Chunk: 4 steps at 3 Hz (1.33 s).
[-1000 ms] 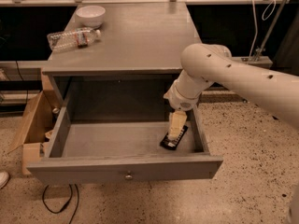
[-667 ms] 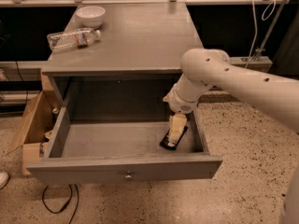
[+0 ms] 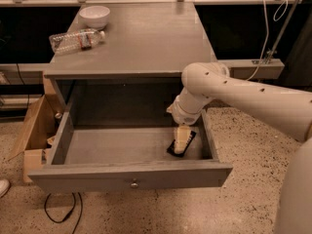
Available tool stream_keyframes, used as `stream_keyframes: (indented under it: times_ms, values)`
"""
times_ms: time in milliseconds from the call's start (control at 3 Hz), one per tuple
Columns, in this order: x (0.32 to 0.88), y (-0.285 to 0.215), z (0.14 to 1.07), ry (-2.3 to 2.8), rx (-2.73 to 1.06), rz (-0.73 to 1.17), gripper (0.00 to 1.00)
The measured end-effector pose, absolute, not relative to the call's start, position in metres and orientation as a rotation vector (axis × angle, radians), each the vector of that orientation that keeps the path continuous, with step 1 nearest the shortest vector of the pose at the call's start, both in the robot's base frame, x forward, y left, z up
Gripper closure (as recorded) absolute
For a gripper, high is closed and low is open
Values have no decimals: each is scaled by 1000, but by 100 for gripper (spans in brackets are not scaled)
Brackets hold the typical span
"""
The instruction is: Pick rxbar chocolate from top drawer and place on counter
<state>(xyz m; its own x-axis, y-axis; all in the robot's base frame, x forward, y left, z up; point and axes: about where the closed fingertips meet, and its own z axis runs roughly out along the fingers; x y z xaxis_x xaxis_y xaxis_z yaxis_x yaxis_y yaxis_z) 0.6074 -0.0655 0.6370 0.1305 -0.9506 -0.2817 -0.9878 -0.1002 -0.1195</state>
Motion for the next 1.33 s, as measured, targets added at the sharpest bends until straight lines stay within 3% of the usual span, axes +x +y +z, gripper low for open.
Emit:
stream_keyframes:
  times_ms: [1333]
  values:
    - [616, -124, 575, 1889, -2280, 107, 2]
